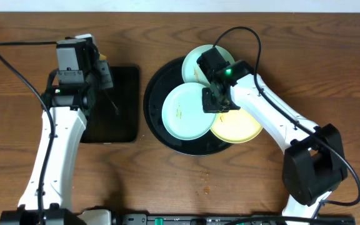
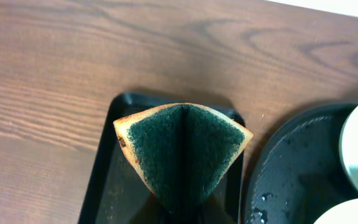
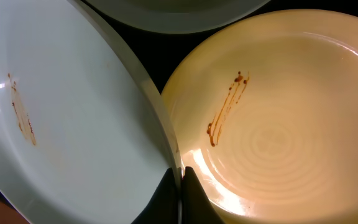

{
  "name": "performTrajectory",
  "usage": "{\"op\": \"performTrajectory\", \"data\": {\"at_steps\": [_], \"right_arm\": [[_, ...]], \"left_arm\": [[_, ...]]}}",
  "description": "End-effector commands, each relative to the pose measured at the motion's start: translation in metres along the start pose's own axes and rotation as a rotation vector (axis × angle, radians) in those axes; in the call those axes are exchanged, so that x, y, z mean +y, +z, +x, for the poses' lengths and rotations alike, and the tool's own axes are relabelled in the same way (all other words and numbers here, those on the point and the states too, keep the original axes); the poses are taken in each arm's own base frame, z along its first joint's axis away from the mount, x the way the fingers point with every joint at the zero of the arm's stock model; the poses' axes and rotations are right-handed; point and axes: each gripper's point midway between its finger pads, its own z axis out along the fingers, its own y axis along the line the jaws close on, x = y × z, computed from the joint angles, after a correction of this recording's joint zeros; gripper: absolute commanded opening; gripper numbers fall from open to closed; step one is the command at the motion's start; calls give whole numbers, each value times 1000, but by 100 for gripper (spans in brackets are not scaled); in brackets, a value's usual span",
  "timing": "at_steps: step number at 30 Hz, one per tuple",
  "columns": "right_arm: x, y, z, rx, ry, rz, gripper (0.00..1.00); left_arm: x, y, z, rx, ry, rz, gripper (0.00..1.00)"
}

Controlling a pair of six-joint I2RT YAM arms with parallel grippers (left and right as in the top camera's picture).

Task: Clean dirty plates on tray and stack at the side
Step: 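Grasp the green sponge with the left gripper and lift it, then carry the sponge with the left gripper over the held green plate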

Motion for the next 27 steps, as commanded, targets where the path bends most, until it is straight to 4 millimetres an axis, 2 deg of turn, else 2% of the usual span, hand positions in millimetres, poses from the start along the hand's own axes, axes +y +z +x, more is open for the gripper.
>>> {"op": "performTrajectory", "data": {"at_steps": [1, 6, 20, 27], "right_arm": [[1, -1, 1, -1, -12, -2, 1], [1, -1, 2, 1, -12, -2, 1], [1, -1, 5, 15, -12, -2, 1], [1, -1, 6, 18, -12, 0, 1]], "left_arm": [[3, 1, -1, 3, 14, -12, 8], [3, 1, -2, -1, 13, -12, 7], [5, 1, 15, 64, -11, -21, 8], [5, 3, 13, 53, -11, -20, 7]]}}
